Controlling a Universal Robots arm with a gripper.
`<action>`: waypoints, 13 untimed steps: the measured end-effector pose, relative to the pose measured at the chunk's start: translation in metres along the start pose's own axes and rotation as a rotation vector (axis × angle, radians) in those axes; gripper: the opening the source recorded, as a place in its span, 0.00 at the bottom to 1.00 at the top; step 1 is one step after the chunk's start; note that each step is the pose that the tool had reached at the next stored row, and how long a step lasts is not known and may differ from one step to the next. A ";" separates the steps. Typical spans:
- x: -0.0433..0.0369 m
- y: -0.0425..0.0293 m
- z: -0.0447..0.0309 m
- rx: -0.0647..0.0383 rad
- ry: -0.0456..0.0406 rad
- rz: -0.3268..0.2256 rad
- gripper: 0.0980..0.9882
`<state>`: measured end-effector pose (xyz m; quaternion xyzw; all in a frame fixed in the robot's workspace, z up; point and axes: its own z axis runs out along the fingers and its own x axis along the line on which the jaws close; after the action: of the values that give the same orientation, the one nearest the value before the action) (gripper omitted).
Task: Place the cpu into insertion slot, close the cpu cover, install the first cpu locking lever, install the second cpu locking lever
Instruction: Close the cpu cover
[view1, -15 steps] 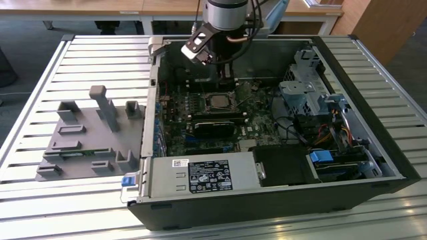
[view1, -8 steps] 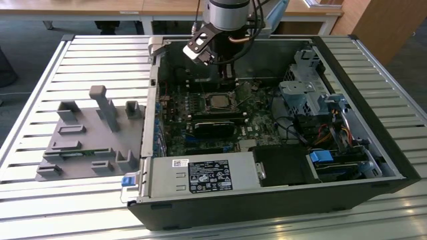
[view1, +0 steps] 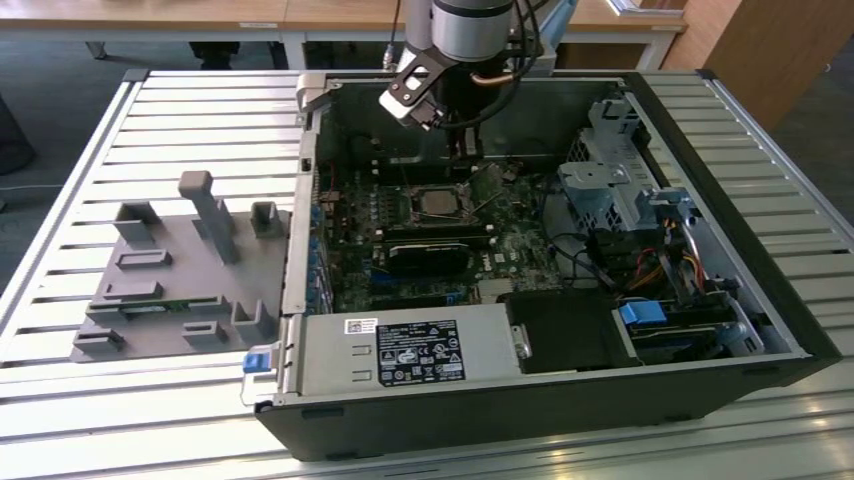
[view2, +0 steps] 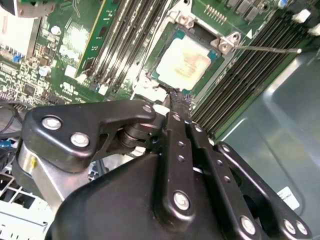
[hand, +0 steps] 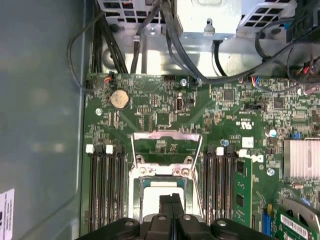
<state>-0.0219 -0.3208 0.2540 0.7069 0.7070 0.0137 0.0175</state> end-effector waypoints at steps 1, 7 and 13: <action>0.0000 0.0001 0.0000 0.000 -0.0001 0.000 0.01; 0.0000 0.0004 -0.0052 0.000 -0.0001 0.000 0.01; 0.0000 0.0012 -0.0121 0.000 0.0000 0.000 0.01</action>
<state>-0.0212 -0.3208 0.2661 0.7068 0.7070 0.0136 0.0174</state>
